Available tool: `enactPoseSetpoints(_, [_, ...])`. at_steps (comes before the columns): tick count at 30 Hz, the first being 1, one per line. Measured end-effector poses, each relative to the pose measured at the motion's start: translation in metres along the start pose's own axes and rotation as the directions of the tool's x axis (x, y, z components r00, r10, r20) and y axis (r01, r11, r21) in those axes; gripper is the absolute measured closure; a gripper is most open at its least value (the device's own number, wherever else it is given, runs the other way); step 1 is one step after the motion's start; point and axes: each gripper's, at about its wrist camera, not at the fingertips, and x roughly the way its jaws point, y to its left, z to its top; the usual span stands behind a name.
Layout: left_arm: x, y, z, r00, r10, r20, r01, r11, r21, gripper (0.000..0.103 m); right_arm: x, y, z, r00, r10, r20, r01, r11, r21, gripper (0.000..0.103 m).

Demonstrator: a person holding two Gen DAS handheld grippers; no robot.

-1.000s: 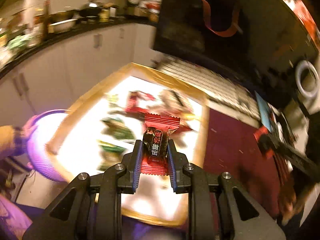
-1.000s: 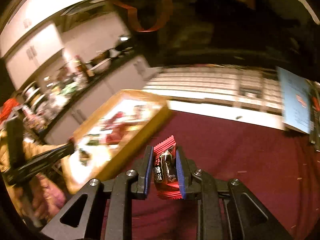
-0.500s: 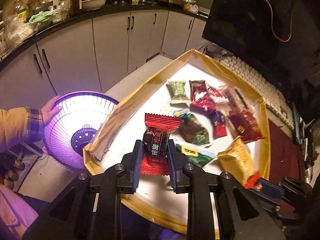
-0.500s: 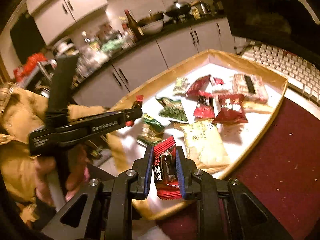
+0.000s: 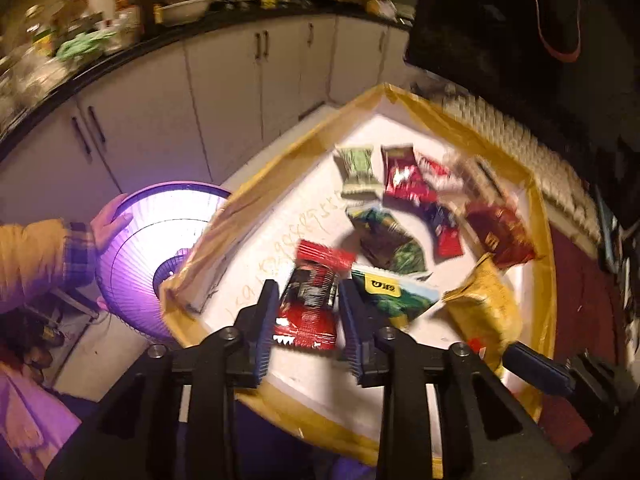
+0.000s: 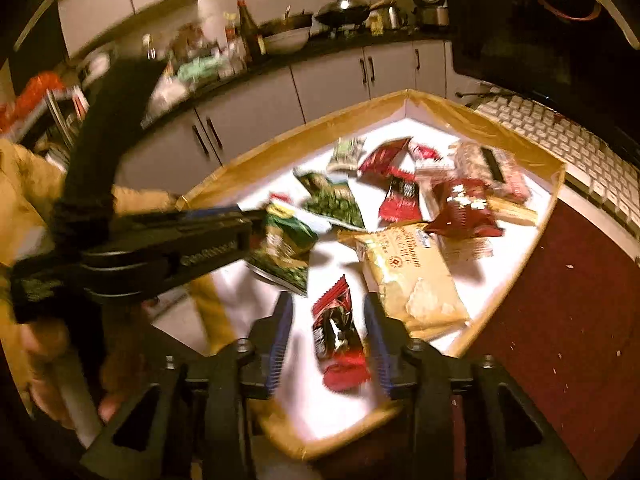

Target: Organize snacks

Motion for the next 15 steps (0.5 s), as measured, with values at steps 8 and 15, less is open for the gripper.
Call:
enactPoseSetpoints(8, [-0.054, -0.033, -0.014, 0.979, 0.111, 0.172, -0.121, 0.991, 0.049, 0.025, -0.06, -0.01, -0.017, 0.993, -0.08, 0.085, 0.073, 0.993, 0.091, 0.036])
enactPoseSetpoints(15, [-0.076, -0.051, -0.023, 0.979, 0.094, 0.182, -0.111, 0.99, 0.086, 0.022, -0.079, -0.031, -0.021, 0.989, -0.134, 0.058, 0.119, 0.972, 0.203, 0.035])
